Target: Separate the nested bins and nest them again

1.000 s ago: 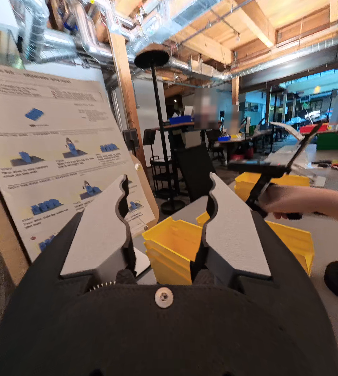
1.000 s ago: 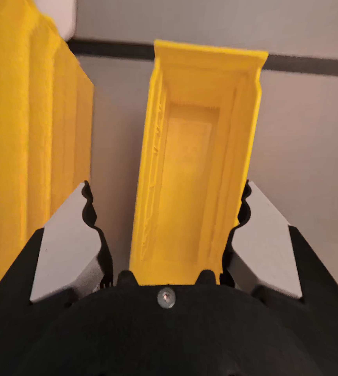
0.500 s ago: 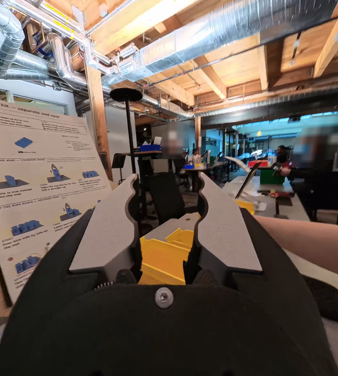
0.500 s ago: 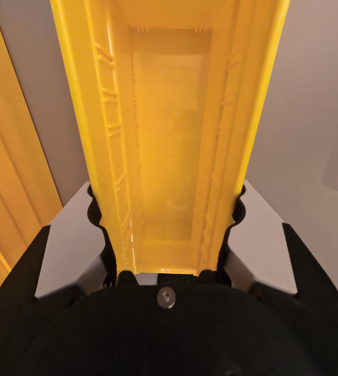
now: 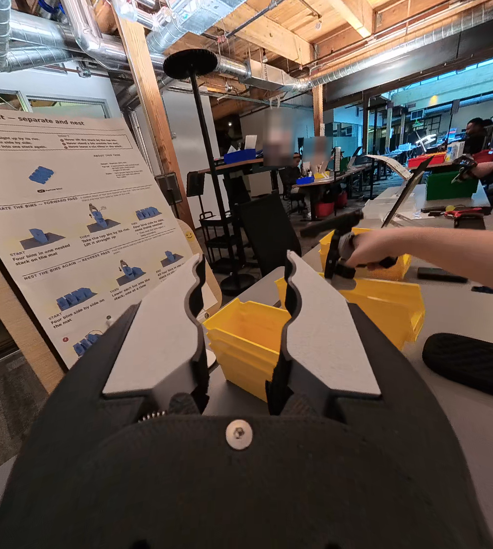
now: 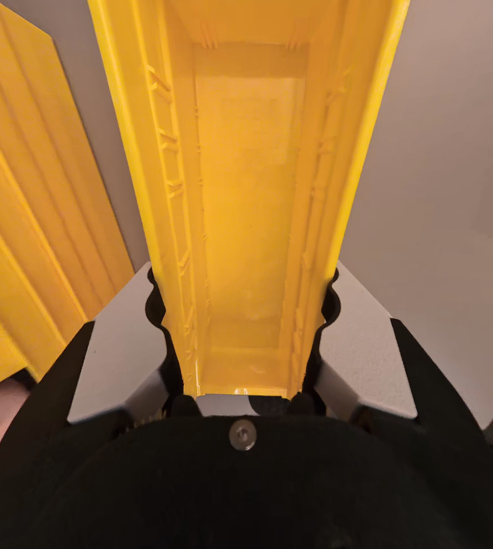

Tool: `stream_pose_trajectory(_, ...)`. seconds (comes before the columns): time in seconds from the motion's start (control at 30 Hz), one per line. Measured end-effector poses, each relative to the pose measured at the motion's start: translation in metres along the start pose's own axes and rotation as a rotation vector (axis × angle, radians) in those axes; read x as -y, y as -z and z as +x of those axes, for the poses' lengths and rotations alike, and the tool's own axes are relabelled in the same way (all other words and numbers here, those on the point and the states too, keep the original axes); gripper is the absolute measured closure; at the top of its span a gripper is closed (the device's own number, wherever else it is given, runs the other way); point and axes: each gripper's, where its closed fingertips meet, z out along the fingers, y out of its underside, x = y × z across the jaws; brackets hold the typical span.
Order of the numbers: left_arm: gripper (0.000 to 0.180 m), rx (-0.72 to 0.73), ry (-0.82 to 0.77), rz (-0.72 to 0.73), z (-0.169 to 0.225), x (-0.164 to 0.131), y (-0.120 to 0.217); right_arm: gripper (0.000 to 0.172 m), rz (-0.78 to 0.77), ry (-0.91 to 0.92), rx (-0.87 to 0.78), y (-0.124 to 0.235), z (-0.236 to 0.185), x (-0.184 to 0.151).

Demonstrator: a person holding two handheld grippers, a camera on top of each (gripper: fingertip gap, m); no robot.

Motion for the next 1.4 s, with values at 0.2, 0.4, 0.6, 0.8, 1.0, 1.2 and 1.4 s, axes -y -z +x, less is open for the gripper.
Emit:
stream_pose_trajectory(0.2, 0.128, 0.041, -0.008, -0.049, -0.006, -0.008, -0.001, 0.059, 0.048, 0.039, -0.055, 0.082, -0.034, 0.007)
stream_pose_trajectory(0.4, 0.127, 0.068, 0.0, -0.089, -0.01, -0.013, -0.001, 0.058, 0.1, 0.114, -0.025, 0.145, -0.109, 0.015)
stream_pose_trajectory(0.6, 0.127, 0.102, -0.01, -0.092, -0.015, -0.013, 0.001, 0.06, 0.101, 0.2, 0.029, 0.136, -0.172, 0.016)
stream_pose_trajectory(0.8, 0.131, 0.109, 0.037, -0.012, -0.021, -0.001, 0.007, 0.059, 0.028, 0.215, 0.037, 0.102, -0.198, 0.008)
stream_pose_trajectory(1.0, 0.129, 0.133, 0.003, -0.065, -0.023, -0.01, 0.004, 0.057, -0.008, 0.187, 0.007, 0.08, -0.206, 0.01)
stream_pose_trajectory(1.2, 0.129, 0.117, -0.012, -0.093, -0.016, -0.014, -0.003, 0.057, -0.017, 0.159, -0.014, 0.065, -0.208, 0.014)
stream_pose_trajectory(1.4, 0.13, 0.123, -0.028, -0.06, -0.013, -0.006, -0.001, 0.057, 0.019, 0.156, -0.028, 0.054, -0.209, 0.019)
